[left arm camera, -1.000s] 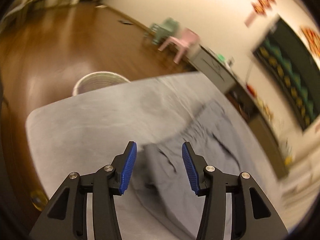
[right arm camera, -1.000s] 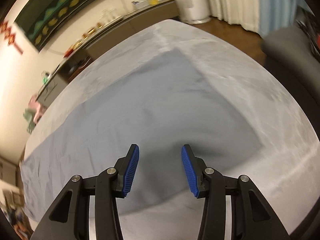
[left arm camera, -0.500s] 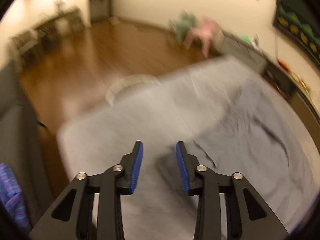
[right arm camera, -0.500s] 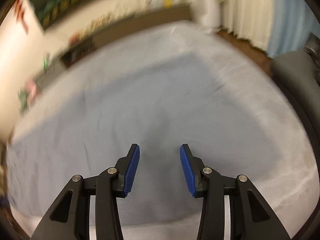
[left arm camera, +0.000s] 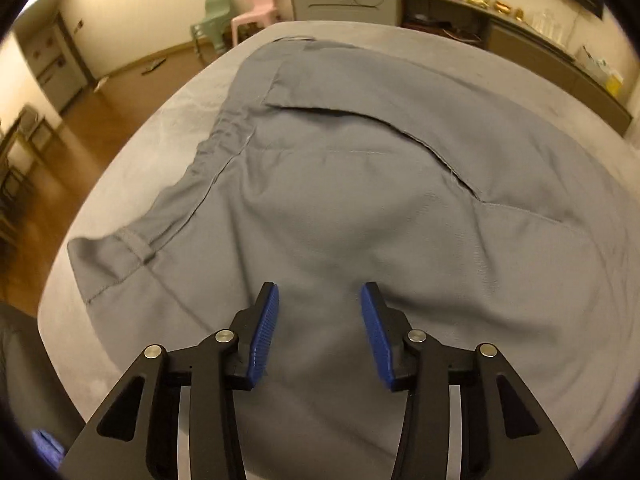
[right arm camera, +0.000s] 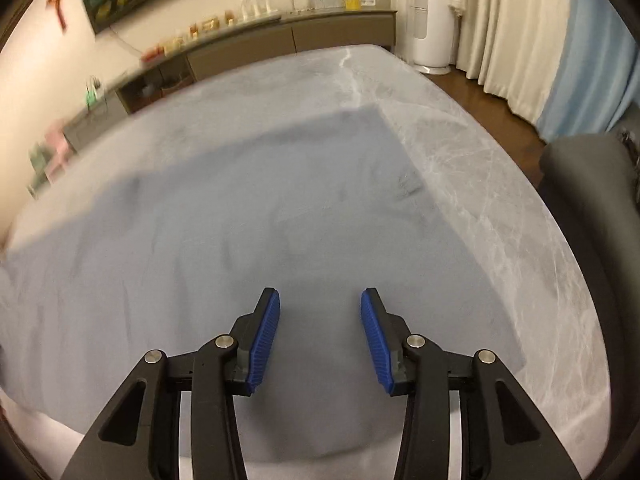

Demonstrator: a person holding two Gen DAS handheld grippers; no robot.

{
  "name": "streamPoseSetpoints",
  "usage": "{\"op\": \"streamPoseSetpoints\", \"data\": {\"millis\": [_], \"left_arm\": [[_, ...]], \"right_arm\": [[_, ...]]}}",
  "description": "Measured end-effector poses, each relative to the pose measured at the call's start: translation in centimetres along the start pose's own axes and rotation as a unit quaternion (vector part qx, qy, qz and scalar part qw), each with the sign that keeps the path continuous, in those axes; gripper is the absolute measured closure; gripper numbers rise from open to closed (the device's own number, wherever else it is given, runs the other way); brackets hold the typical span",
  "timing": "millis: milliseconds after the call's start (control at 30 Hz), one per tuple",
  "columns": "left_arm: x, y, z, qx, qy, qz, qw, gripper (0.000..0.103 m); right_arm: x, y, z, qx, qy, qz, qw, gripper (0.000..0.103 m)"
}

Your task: Fold clothes

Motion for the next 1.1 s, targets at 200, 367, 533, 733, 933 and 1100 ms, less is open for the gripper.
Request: {"op": "streamPoseSetpoints", "data": {"millis": [200,367,533,733,933,1100], "left_arm": [[0.1,-1.6,-0.8,0.009,-0.014,0.042,0.999,0.058],[-1.0,-2.8,-1.3,0.005,-0.006,0.049,0.9988,0.058],[-2.7,-1.5,-1.5,0.015,0.012,0.019,0.9996,0.042],[-2.6,-1.5,-1.5,0.014,0.007,0.005,0.9999,0.039],[0.7,-2.9,-2.9,0.015,-0.023,-0.017,0.9995,0.048],[6.4,-5.3,-4.2,0.074,-0.073,0.097,0.9899,0.047]], "right_arm": [[-0.9,-3.9,-2.9,-0.033,-0.022,0.017,0.999,0.041],[-2.8,-4.1,-4.6,-0.006,-0.009,0.031,0.999,0.09],[-3.0,-3.7,-6.7,0.006,-0.038,0.017,0.999,0.092],[-6.1,-3.4,-7.3,0.032,-0.018,0.026,0.999,0.093],[-5.4,-3.9,-8.0,0.013,-0.038,0.003,0.999,0.081],[-2.1,-6.3,-7.6,-0.037,-0.065,-0.028,0.997,0.048]]}}
Point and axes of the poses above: each gripper's, at about its wrist camera, not at the fingertips, and x roughly against the way its jaws point, y to its left, z to its underside, the point moved 10 cm from there along -x, roughly the way its jaws point, and after that the axes turned 1 degree about x, right-handed, at the moved point
